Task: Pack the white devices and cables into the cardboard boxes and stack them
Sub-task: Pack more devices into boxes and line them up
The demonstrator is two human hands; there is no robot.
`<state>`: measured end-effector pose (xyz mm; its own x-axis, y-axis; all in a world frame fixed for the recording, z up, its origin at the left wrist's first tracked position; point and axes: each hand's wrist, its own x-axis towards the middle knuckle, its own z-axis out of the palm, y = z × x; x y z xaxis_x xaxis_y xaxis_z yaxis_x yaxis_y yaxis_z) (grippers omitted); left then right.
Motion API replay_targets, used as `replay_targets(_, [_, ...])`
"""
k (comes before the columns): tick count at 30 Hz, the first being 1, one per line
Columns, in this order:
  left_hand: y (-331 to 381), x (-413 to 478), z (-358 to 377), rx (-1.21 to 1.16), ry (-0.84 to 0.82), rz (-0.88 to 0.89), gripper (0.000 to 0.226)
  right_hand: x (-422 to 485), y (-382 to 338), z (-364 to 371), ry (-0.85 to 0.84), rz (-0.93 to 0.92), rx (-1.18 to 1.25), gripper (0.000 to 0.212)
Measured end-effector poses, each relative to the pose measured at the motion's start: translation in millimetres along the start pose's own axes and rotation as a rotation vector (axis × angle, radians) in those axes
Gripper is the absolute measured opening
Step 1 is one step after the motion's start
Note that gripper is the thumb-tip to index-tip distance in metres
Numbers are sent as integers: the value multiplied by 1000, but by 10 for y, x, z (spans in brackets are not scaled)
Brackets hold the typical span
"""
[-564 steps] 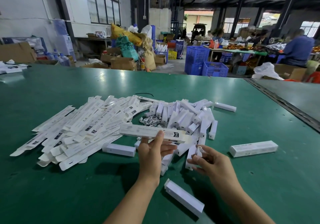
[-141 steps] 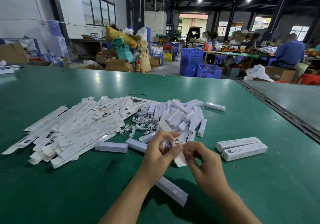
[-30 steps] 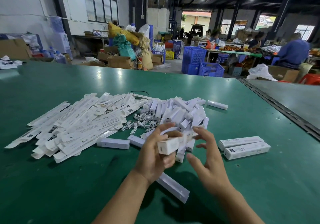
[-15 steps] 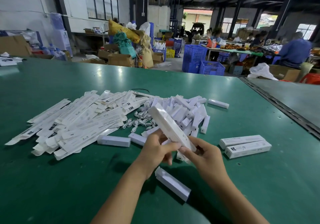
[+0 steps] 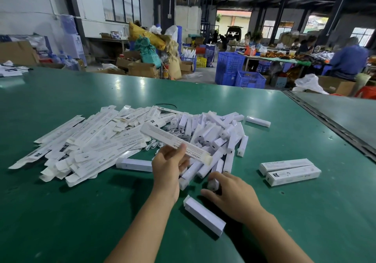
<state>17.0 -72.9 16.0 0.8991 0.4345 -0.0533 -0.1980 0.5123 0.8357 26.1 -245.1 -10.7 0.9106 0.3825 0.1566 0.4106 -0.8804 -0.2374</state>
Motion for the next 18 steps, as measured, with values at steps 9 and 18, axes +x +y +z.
replay_targets(9, [19, 92, -44, -145, 157, -60, 16, -118, -20, -194, 444, 159, 304, 29])
replay_targets(18, [26, 89, -62, -177, 151, -61, 16, -196, -87, -204, 488, 33, 900, 18])
